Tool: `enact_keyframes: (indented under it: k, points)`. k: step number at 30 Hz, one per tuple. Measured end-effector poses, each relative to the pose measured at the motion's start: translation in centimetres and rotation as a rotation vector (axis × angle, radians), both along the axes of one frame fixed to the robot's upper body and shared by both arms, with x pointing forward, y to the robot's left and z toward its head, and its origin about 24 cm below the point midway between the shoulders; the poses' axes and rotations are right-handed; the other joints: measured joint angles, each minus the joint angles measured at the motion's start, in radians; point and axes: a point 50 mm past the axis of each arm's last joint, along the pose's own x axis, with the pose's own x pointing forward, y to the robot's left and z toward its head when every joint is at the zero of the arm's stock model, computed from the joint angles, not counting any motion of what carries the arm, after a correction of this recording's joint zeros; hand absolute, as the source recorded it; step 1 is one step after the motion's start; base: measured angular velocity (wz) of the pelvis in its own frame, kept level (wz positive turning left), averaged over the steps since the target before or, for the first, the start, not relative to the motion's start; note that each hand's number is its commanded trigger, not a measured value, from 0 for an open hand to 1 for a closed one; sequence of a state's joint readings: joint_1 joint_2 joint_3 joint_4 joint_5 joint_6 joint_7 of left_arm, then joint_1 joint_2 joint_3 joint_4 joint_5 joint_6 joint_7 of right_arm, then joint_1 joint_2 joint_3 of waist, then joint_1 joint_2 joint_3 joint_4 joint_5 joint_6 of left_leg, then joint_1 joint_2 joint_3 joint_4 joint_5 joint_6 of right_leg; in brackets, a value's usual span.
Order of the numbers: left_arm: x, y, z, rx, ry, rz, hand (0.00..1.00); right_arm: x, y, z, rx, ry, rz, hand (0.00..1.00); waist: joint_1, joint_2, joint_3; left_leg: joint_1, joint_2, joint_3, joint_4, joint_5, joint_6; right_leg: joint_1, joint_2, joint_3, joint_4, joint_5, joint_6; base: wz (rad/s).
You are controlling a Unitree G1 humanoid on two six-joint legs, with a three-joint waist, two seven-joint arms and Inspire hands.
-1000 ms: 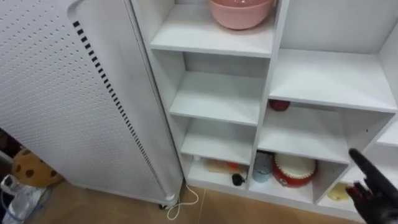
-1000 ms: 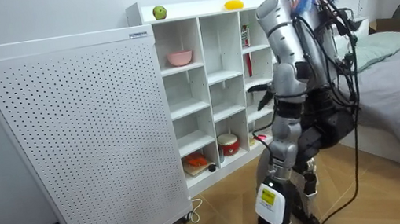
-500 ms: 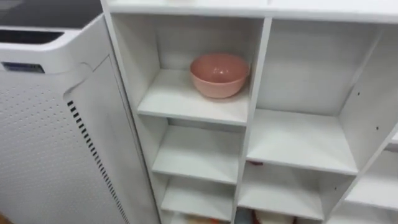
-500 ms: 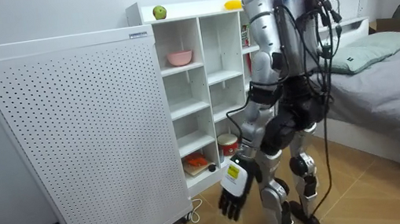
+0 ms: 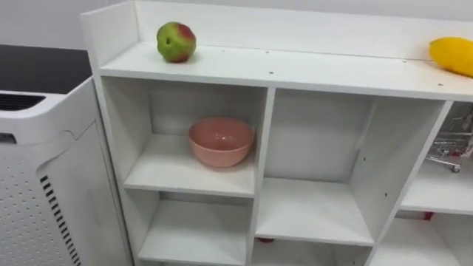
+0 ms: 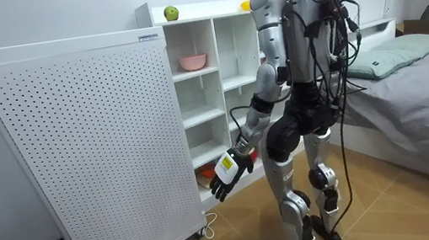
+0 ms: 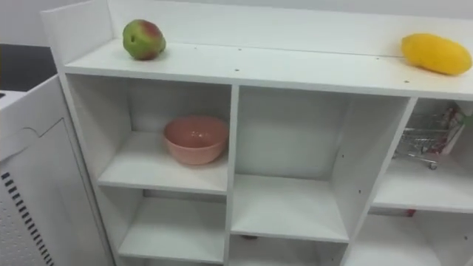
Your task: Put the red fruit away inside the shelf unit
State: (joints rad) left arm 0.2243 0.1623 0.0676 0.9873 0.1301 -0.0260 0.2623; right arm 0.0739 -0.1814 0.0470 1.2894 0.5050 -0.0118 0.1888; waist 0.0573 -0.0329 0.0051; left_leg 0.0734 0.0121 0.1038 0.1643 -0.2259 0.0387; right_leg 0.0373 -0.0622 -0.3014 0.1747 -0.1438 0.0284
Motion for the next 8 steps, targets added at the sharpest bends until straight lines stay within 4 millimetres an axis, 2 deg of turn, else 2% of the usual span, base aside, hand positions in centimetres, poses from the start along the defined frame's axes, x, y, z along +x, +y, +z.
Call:
enact_keyframes:
  k: [3, 8]
  points:
    - [-0.4, -0.2, -0.2, -0.006, 0.019, 0.013, 0.0, -1.2, 0.3, -0.3, -0.018, 0.062, 0.053, 0.0, -0.003, 0.002, -0.0001, 0.017, 0.001, 0.003, -0.003, 0.0, -0.001, 0.016, 0.005, 0.013, -0.007, 0.004, 0.0, -0.03]
    - [-0.9, -0.8, -0.5, -0.024, 0.045, 0.01, 0.0, -1.8, 0.5, -0.4, -0.032, 0.081, 0.046, 0.0, -0.016, 0.002, -0.0002, 0.027, 0.004, 0.009, -0.01, -0.001, -0.002, 0.018, 0.01, 0.026, -0.006, 0.011, -0.005, -0.04]
